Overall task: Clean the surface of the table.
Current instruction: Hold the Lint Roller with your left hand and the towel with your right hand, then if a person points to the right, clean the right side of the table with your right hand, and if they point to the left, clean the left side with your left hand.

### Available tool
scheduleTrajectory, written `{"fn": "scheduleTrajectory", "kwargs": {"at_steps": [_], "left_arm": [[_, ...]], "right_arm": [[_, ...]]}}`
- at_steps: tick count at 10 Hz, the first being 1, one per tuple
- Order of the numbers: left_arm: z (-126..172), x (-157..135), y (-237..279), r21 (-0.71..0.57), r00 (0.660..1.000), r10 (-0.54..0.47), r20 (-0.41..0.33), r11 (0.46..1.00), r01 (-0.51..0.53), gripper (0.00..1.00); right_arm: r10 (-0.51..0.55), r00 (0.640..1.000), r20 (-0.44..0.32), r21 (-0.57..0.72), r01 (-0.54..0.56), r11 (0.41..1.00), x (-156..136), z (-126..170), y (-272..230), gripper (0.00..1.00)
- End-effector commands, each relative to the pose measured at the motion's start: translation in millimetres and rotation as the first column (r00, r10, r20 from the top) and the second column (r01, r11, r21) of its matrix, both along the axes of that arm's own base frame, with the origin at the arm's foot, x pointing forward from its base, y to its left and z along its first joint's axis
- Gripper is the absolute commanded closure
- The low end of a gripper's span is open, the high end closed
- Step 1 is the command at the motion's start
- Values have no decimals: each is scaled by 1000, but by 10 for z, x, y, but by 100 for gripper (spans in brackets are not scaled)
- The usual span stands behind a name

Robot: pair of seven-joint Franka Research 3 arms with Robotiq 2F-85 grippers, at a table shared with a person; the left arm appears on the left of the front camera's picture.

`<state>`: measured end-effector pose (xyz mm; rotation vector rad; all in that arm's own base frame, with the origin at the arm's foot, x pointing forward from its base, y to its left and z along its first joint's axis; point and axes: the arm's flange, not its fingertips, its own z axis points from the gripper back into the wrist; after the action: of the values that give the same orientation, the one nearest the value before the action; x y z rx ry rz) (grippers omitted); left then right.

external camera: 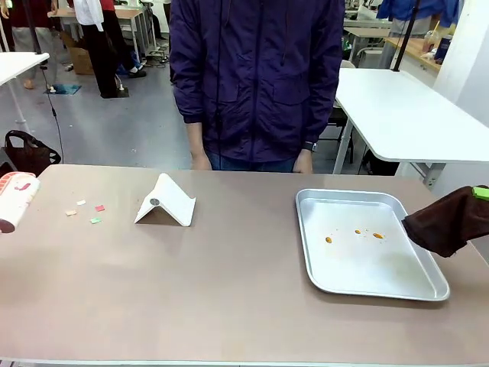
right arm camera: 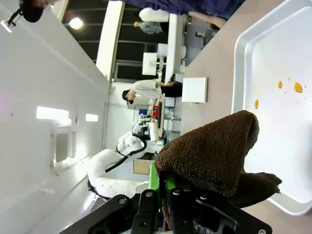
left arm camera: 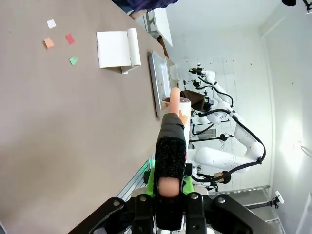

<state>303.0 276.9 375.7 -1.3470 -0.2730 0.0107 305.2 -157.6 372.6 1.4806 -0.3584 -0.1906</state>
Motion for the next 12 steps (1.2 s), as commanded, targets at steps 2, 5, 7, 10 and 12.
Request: {"fn": "scheduleTrajectory", "kwargs": {"at_steps": [2, 5, 7, 10, 12], "left_arm": [[104, -75, 4, 28, 1000, -11, 11, 1000, 10, 100], [104, -75, 4, 28, 1000, -11, 11, 1000, 10, 100], [104, -75, 4, 28, 1000, -11, 11, 1000, 10, 100], [104, -75, 4, 28, 1000, -11, 11, 1000, 10, 100], [104, -75, 4, 28, 1000, -11, 11, 1000, 10, 100]], "right_arm": [[11, 1000, 3, -4, -11, 1000, 2, 41, 27, 100], [11, 1000, 3, -4, -11, 1000, 2, 41, 27, 100], [11, 1000, 3, -4, -11, 1000, 2, 41, 27, 100], [11, 1000, 3, -4, -11, 1000, 2, 41, 27, 100], [11, 1000, 3, -4, -11, 1000, 2, 41, 27, 100]]}}
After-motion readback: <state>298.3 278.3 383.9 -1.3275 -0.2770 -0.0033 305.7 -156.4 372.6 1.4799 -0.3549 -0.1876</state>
